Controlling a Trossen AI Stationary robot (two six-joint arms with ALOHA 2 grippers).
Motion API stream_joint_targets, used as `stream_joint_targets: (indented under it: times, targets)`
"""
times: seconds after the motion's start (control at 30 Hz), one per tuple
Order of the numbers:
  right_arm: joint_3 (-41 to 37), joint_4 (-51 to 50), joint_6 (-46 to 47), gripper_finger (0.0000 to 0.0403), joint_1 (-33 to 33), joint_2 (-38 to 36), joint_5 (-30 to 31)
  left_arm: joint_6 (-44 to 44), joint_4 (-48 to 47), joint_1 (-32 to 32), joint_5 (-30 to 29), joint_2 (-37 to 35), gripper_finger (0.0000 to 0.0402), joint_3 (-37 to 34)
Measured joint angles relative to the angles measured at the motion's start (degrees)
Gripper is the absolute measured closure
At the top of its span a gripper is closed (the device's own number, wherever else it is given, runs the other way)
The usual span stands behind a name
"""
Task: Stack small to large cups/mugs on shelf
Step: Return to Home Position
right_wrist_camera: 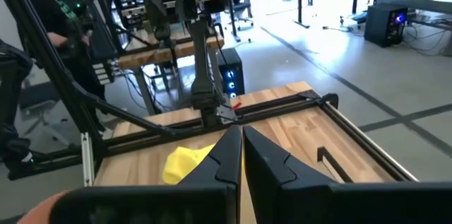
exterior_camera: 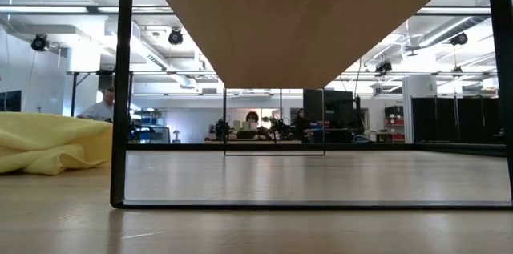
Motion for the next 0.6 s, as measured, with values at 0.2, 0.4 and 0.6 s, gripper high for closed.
stream_joint_targets:
  times: [0.2,0.4,0.6]
  targets:
    - [-8.69,4.78,1.17,0.0394,-0.36,-7.38,0.01,-0.07,11.79,0.00,-1.73,-2.89,0.0345,-9.01]
    - [-15.93,4.92,0.79,0.0394,-0.37,-15.19,0.01,-1.90,15.68,-0.01,-3.76,-5.95,0.0345,-15.98]
    - [-23.42,10.37,1.10,0.0394,-0.37,-21.80,0.01,-5.77,19.05,0.00,-6.28,-8.84,0.0345,-23.27]
